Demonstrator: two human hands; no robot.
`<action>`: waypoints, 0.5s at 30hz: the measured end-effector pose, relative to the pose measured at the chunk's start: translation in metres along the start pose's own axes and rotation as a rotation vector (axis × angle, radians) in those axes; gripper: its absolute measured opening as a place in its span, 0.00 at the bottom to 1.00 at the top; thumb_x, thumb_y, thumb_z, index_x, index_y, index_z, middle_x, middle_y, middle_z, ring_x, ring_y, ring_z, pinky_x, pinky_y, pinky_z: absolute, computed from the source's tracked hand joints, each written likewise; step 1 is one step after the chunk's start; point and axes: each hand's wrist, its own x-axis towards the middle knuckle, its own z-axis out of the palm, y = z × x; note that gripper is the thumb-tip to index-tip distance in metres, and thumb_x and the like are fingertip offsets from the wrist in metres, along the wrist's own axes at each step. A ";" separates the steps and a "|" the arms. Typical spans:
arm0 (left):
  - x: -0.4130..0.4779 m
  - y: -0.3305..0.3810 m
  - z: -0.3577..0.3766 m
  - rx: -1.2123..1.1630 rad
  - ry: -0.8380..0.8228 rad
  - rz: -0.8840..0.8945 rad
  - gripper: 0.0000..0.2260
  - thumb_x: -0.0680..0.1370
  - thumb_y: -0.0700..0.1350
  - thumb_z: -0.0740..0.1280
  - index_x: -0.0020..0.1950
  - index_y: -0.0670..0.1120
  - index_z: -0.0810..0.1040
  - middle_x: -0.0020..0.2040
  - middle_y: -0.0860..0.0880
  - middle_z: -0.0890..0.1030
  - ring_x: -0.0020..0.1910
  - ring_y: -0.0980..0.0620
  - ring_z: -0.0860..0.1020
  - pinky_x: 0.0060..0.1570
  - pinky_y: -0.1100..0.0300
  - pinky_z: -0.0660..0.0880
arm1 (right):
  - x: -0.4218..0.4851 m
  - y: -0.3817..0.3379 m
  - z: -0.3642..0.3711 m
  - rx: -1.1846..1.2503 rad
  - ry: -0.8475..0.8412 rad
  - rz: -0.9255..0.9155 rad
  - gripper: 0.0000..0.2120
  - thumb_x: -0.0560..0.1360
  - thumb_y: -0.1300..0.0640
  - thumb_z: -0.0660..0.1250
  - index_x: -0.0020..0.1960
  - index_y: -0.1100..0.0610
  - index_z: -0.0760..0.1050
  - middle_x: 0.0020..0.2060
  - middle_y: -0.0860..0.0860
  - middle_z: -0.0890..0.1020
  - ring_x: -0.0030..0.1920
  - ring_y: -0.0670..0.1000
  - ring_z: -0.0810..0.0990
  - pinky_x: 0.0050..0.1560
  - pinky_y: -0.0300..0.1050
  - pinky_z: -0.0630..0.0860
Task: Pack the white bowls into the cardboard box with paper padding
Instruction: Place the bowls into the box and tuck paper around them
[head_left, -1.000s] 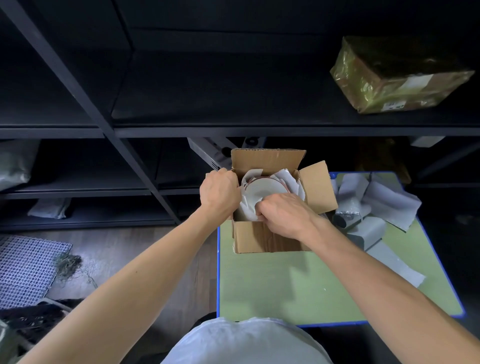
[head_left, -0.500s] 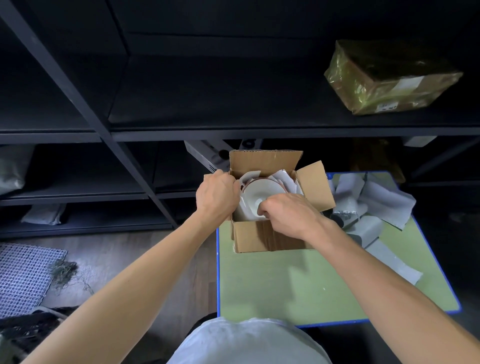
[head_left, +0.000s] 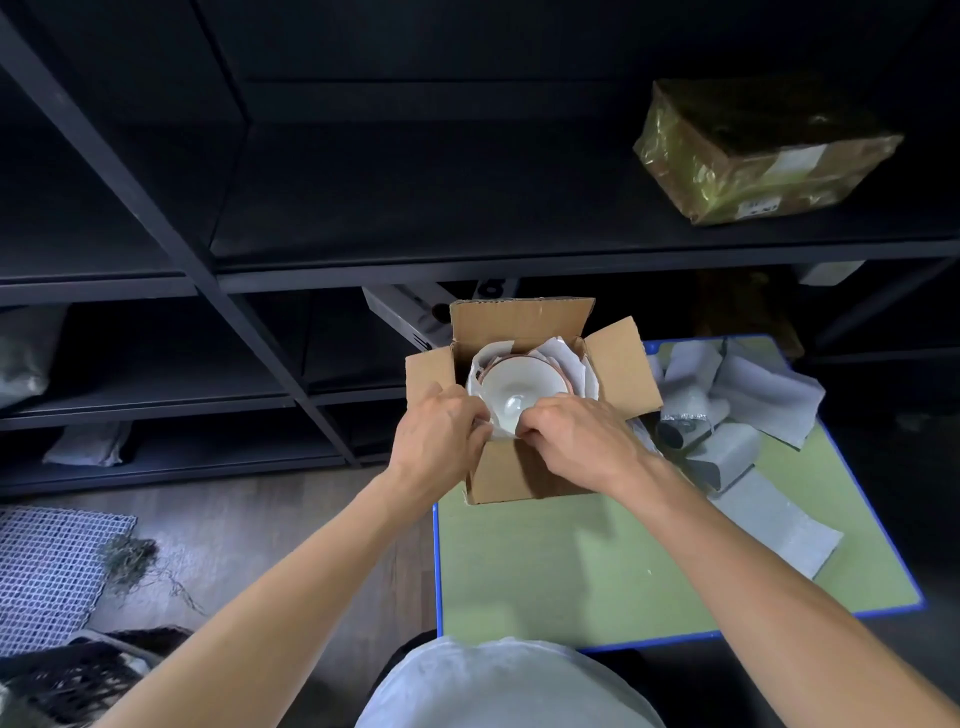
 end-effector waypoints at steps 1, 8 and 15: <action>0.000 0.001 0.000 0.003 0.002 -0.010 0.07 0.79 0.48 0.66 0.50 0.50 0.83 0.47 0.53 0.81 0.45 0.53 0.69 0.38 0.56 0.72 | 0.000 0.000 0.001 0.000 0.003 0.005 0.12 0.79 0.58 0.58 0.52 0.50 0.80 0.48 0.46 0.82 0.53 0.53 0.78 0.37 0.49 0.73; 0.007 0.002 -0.005 0.090 -0.057 -0.010 0.05 0.78 0.47 0.68 0.49 0.52 0.84 0.45 0.54 0.82 0.44 0.52 0.70 0.38 0.58 0.69 | -0.006 -0.001 0.004 0.018 0.017 0.022 0.12 0.79 0.58 0.56 0.49 0.53 0.79 0.45 0.48 0.81 0.51 0.55 0.78 0.38 0.50 0.76; 0.006 0.003 -0.012 0.002 -0.136 0.006 0.08 0.80 0.53 0.66 0.51 0.54 0.85 0.45 0.52 0.81 0.49 0.49 0.75 0.44 0.50 0.77 | -0.012 0.005 0.003 0.050 0.061 0.008 0.13 0.81 0.56 0.58 0.50 0.51 0.81 0.46 0.47 0.81 0.52 0.54 0.77 0.36 0.46 0.68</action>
